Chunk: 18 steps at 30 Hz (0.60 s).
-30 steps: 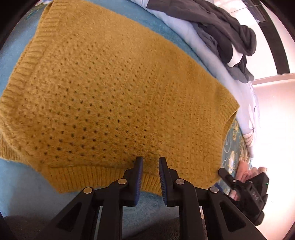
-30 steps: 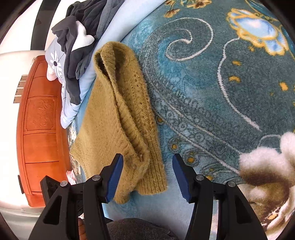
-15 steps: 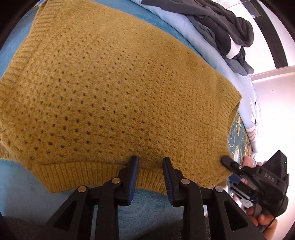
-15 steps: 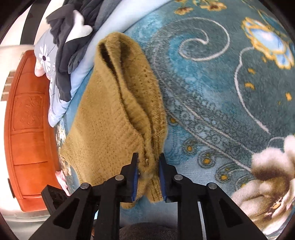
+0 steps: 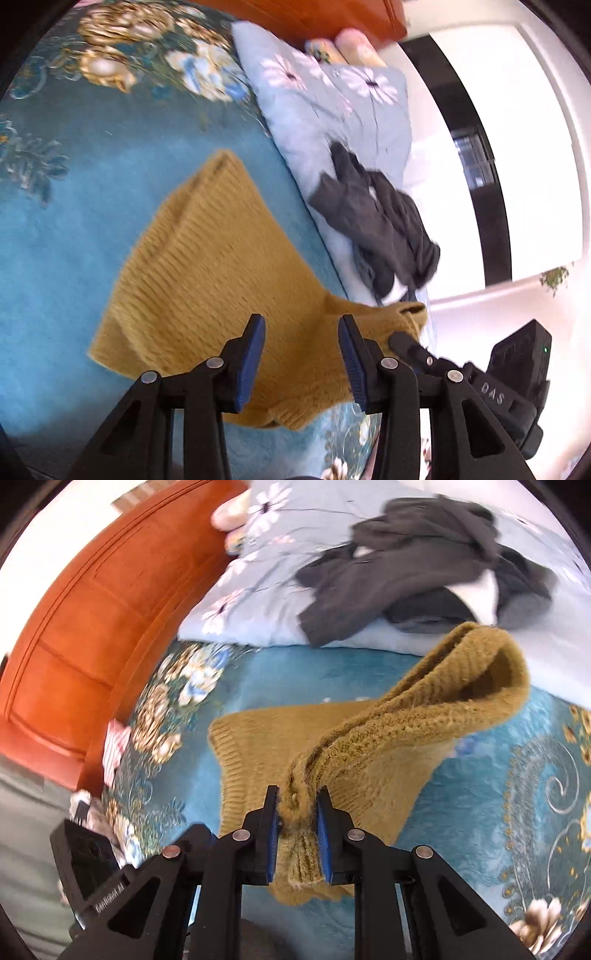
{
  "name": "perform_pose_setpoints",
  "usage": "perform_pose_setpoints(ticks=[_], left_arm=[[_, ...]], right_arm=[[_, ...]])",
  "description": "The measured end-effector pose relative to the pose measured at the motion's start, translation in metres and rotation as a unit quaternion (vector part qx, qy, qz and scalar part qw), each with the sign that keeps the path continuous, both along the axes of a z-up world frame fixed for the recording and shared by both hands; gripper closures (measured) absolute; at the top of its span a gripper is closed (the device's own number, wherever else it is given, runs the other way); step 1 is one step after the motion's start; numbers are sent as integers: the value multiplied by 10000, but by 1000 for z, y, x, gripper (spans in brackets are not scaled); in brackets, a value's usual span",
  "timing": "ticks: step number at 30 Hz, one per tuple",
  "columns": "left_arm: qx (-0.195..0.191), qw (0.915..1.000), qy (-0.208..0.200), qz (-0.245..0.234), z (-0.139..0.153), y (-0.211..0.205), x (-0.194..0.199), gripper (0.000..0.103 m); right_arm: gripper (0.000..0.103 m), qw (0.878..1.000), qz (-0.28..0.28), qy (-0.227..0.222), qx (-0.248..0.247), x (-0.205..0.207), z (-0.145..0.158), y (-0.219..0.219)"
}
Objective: Fold clothes
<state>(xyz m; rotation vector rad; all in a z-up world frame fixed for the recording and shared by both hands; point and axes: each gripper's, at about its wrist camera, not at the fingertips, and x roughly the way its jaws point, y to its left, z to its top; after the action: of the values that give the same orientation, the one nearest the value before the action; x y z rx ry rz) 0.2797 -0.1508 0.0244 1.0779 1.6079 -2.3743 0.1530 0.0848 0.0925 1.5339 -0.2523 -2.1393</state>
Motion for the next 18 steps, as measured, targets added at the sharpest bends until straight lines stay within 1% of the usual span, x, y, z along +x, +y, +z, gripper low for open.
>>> perform_pose_setpoints(ticks=[1,4,5,6,9,12,13,14,16,18], left_arm=[[-92,9997,-9,213,-5,-19,5,58],[-450,9975,-67,544,-14,-43,12,58],[-459,9970,-81,617,-19,-49,16,58],[-382,9970,-88,672,-25,-54,20,58],[-157,9966,-175,789,-41,-57,27,58],[-45,9966,-329,758,-49,-57,28,58],[-3,9967,-345,734,-53,-56,26,58],[41,9968,-364,709,-56,-55,26,58],[110,9971,-393,640,-60,-54,24,58],[147,9974,-432,560,-63,-52,23,58]], right_arm=[[84,9996,291,-26,21,6,-2,-21],[84,9941,1066,-63,171,26,-17,-80],[84,9911,1295,-102,278,31,-27,-97],[84,9886,1445,-190,387,35,-38,-111],[84,9853,1459,-559,686,41,-75,-135],[84,9822,1549,-620,867,49,-95,-146],[83,9814,1613,-642,819,51,-97,-148],[83,9807,1699,-712,661,51,-96,-147],[72,9781,1870,-851,345,52,-94,-144],[72,9740,2037,-989,28,53,-93,-142]])
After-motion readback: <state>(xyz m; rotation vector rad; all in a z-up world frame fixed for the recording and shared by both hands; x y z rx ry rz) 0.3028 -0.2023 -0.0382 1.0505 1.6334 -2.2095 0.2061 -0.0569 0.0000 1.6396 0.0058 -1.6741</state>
